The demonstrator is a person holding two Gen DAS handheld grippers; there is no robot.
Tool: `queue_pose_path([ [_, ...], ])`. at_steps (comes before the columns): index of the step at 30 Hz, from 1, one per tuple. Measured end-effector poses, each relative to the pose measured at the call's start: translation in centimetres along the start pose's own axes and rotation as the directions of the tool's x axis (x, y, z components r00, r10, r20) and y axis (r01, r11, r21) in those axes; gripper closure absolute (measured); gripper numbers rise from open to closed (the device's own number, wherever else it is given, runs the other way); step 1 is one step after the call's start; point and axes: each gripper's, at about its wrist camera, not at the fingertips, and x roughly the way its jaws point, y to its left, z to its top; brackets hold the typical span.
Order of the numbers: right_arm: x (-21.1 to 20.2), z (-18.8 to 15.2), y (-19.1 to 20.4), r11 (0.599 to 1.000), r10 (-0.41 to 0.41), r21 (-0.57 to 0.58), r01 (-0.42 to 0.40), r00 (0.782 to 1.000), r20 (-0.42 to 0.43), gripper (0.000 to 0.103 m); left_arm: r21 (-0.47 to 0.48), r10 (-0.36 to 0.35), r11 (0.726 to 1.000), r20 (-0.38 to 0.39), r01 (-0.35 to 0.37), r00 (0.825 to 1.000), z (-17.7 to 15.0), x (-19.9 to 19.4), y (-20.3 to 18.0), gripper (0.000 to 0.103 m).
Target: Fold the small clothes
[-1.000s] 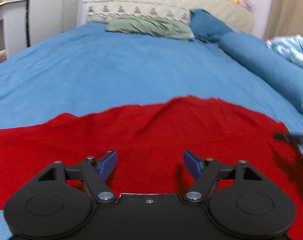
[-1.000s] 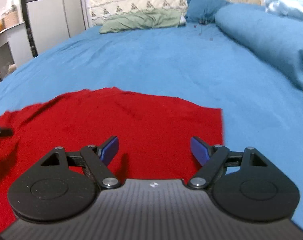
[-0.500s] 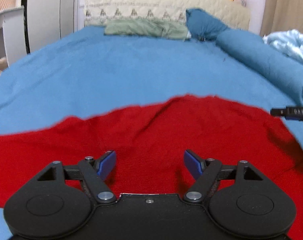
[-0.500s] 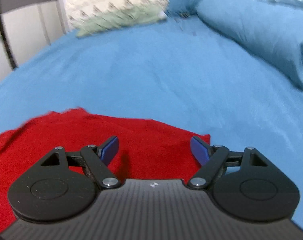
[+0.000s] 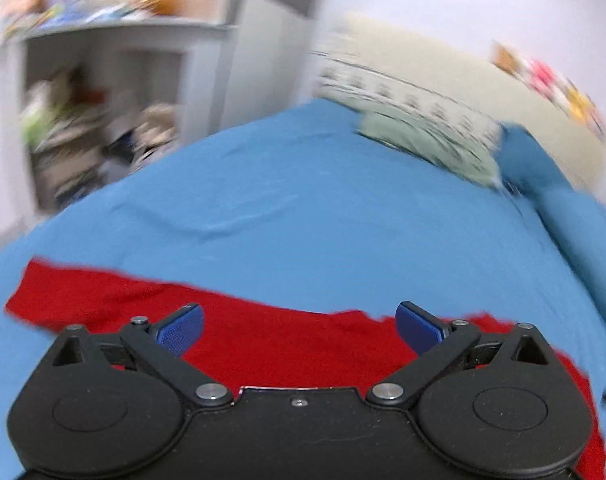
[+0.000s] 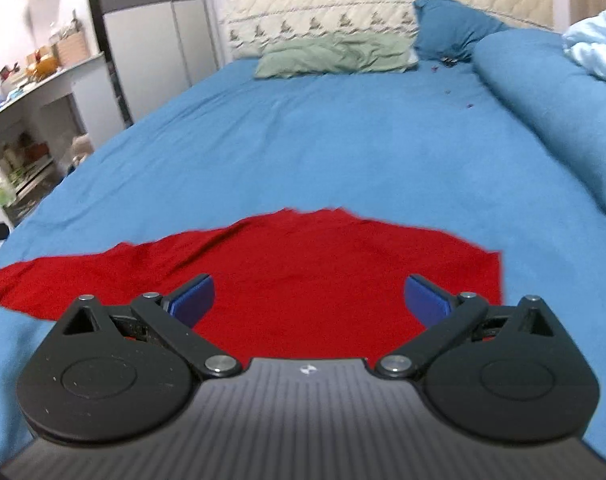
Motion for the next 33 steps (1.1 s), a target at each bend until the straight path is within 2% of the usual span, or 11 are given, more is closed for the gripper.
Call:
queue_pose_path([
  [5,1.7,-1.3,4.1,0.998,0.058,0.029,-0.056,0.997,-0.050,0.000,-0.173,0.062,0.983,0.006,-0.060,0.998,-0.5,0.6,7.3,0.001],
  [10,3.6,-2.0,7.7,0.997,0.060,-0.035,-0.063,0.995,-0.084,0.000,-0.292,0.133,0.946,-0.056,-0.144,0.989,-2.5,1.8,13.3,0.003],
  [14,4.9,-2.1,9.7,0.995,0.076,-0.064,-0.082,0.993,-0.090,0.000,-0.350,0.128,0.923,-0.117,-0.161,0.985,-2.8,4.6,16.1,0.014],
  [15,5.1,-2.1,10.2,0.994,0.076,-0.075,-0.083,0.993,-0.091,0.000,-0.364,0.123,0.917,-0.125,-0.161,0.985,-2.8,5.3,16.5,0.020],
  [17,5.5,-2.4,10.7,0.992,0.080,-0.087,-0.088,0.992,-0.094,0.000,-0.389,0.121,0.908,-0.116,-0.157,0.986,-2.6,6.3,17.3,0.022],
  [19,5.9,-2.6,11.2,0.991,0.085,-0.093,-0.094,0.991,-0.099,0.000,-0.388,0.131,0.909,-0.082,-0.152,0.988,-2.4,6.5,17.9,0.028],
  [22,6.6,-2.9,11.5,0.991,0.089,-0.095,-0.099,0.991,-0.104,0.000,-0.363,0.177,0.913,-0.058,-0.186,0.983,-1.8,7.7,18.0,0.050],
  [24,7.0,-3.0,11.4,0.991,0.088,-0.090,-0.097,0.990,-0.107,0.000,-0.339,0.220,0.914,-0.048,-0.223,0.974,-1.7,8.1,18.3,0.094],
  [27,7.4,-3.3,11.1,0.993,0.086,-0.074,-0.094,0.991,-0.107,0.000,-0.332,0.225,0.917,-0.032,-0.223,0.974,-1.7,8.0,18.3,0.096],
  [31,7.4,-3.5,10.4,0.996,0.070,-0.055,-0.075,0.994,-0.085,0.000,-0.208,0.291,0.938,0.028,-0.279,0.956,-0.8,7.3,16.0,0.097],
  [33,7.2,-3.4,9.9,0.998,0.046,-0.046,-0.049,0.997,-0.064,0.000,-0.168,0.294,0.945,0.061,-0.280,0.954,-0.3,6.9,14.8,0.097],
])
